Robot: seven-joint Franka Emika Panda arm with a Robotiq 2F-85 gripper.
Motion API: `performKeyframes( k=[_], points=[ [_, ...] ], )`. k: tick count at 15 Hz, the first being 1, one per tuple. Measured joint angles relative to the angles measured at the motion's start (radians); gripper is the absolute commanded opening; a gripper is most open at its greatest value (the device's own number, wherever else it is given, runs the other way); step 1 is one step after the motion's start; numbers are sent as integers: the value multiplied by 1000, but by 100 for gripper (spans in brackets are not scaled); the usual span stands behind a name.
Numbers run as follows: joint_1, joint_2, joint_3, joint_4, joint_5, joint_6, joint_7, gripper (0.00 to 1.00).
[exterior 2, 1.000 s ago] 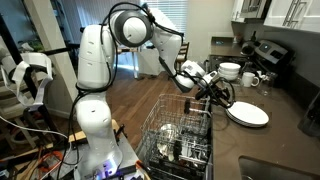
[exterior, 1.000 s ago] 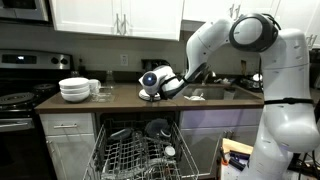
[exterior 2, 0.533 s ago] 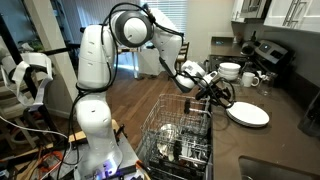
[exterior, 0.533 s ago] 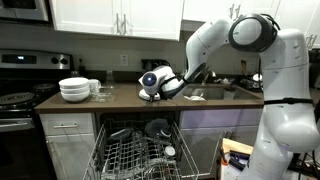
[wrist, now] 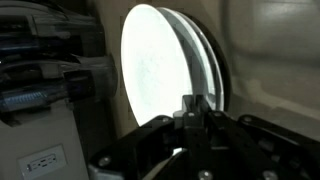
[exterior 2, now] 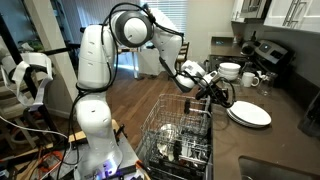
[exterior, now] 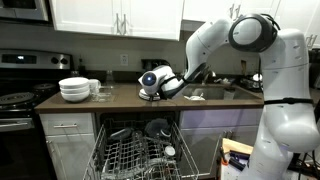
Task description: Put the plate in the dishwasher
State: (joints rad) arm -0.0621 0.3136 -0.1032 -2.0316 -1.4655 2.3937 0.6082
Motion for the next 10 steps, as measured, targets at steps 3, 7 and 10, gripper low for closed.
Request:
performKeyframes(
  k=[3, 7, 10],
  points=[
    [0, 0, 0, 0, 0, 0, 0, 1],
    [0, 0, 6, 0, 1, 0, 0, 1],
    [0, 0, 17, 0, 4, 3, 0, 1]
  ],
)
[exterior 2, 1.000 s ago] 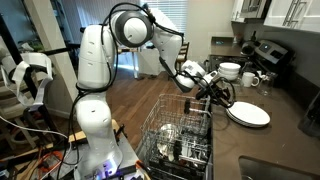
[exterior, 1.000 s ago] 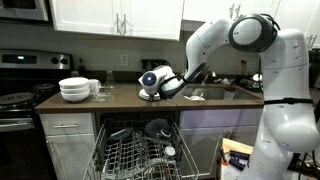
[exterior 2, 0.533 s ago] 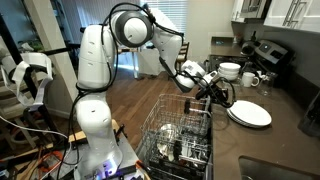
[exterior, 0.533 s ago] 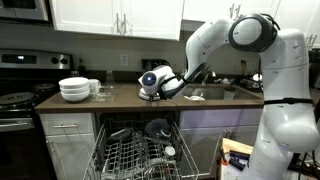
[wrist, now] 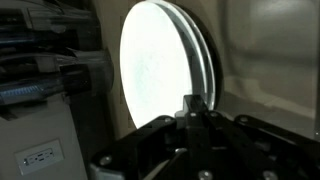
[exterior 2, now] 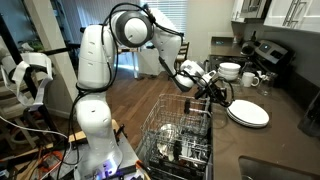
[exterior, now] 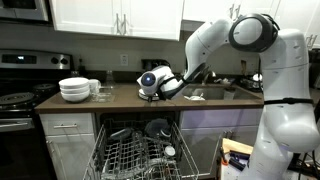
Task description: Put the plate in the dishwasher
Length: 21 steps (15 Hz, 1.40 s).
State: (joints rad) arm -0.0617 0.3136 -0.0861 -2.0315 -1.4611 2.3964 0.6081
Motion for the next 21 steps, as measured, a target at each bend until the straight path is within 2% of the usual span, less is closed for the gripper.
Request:
performKeyframes(
  k=[8, 9, 10, 12, 21],
  points=[
    [3, -3, 31, 0, 1, 3, 0, 1],
    [3, -3, 32, 0, 1, 3, 0, 9],
    [3, -3, 32, 0, 3, 2, 0, 28],
    [2, -3, 32, 0, 9, 2, 0, 39],
    [-2, -3, 11, 5, 79, 1, -3, 98]
  ],
)
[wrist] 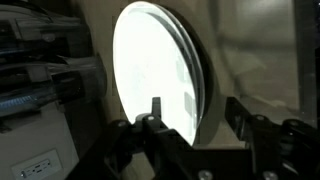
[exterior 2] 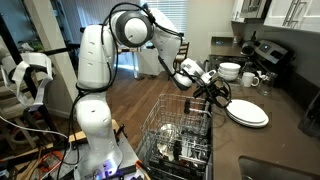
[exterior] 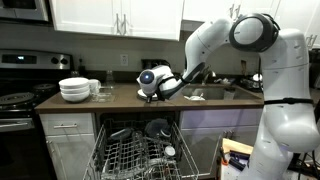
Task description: Put the plate in the dishwasher
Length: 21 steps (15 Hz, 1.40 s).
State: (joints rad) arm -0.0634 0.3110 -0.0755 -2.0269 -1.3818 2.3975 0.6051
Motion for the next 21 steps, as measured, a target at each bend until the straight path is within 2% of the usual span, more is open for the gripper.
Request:
performKeyframes(
  k=[1, 3, 11, 13, 21],
  points=[
    [0, 0, -5, 2, -1, 0, 0, 61],
    [0, 0, -13, 8, -4, 0, 0, 56],
    [0, 1, -19, 16, -1, 2, 0, 5],
    [0, 1, -16, 16, 0, 2, 0, 0],
    [3, 0, 4, 10, 1, 5, -3, 1]
  ],
)
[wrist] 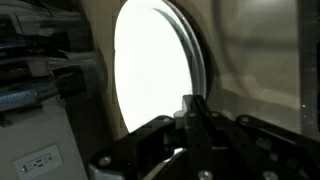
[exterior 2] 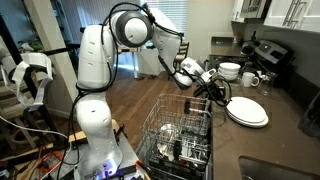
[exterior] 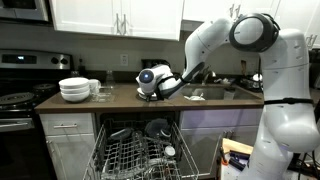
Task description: Put the plate in the dishwasher
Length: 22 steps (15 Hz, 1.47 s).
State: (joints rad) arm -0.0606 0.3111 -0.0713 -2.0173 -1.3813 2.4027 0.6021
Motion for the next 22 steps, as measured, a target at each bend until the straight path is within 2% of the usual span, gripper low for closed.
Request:
performKeyframes(
  k=[8, 9, 10, 19, 22],
  points=[
    [3, 0, 23, -5, 1, 0, -4, 2],
    [3, 0, 23, -5, 1, 0, -4, 11],
    [3, 0, 23, -5, 1, 0, -4, 29],
    [-2, 0, 12, -5, 18, 1, -4, 85],
    [-5, 0, -3, -3, 18, 42, -4, 94]
  ],
)
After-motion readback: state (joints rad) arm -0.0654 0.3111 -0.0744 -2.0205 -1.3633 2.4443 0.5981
